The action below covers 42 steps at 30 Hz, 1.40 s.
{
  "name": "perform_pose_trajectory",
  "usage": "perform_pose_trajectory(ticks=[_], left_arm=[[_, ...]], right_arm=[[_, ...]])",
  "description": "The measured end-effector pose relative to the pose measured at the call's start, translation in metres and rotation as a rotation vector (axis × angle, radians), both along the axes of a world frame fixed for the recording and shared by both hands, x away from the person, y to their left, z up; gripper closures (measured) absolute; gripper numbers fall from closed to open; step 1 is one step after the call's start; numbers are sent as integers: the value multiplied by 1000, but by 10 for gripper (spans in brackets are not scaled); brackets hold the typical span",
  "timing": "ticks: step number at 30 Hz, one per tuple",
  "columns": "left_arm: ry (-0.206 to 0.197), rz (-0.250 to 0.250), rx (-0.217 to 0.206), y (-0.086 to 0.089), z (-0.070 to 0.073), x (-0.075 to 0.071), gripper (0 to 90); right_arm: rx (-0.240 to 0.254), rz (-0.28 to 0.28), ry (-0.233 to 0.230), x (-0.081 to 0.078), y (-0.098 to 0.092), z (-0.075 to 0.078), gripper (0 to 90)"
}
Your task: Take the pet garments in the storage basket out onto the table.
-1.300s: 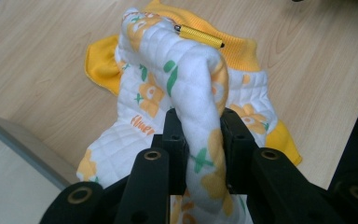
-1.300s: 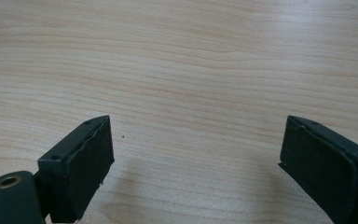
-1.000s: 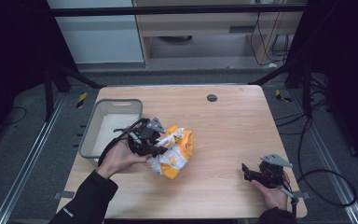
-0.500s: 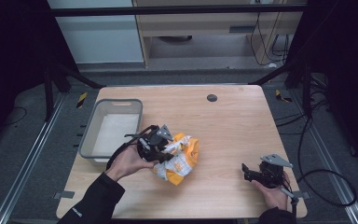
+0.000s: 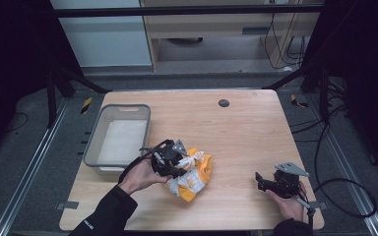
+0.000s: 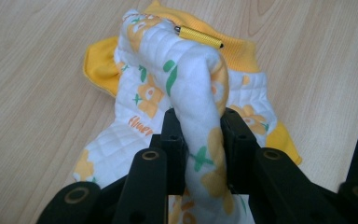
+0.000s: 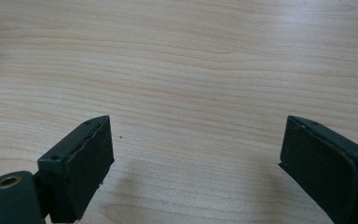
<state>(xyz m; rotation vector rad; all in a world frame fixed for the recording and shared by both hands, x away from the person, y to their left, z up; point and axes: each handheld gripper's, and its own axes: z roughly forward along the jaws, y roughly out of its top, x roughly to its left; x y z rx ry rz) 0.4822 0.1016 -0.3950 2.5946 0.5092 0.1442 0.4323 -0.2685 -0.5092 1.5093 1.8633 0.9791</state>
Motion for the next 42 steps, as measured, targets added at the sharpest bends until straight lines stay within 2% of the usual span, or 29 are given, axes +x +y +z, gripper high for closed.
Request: perform_pose_trajectory(ticks=[7,12,15,21,24,30,36,42], left_arm=[[15,-21,24,-3,-13,-1,703],[18,-41,24,-4,-19,-4,652],[8,-45,23,-3,-20,-5,588],[-11,-38,-11,0,-20,-8,446],[-24,-26,-42,1,-18,-10,376],[-77,5,-114,7,-9,-15,250],[-105,64,-201,19,1,-20,236],[-138,136,-293,36,4,-25,236]], right_arm=[[-1,1,0,0,0,0,94],[3,0,4,0,0,0,93],[3,0,4,0,0,0,93],[4,0,5,0,0,0,90],[4,0,5,0,0,0,88],[3,-1,6,1,0,0,87],[1,-1,5,1,0,0,86],[3,-3,7,1,0,0,85]])
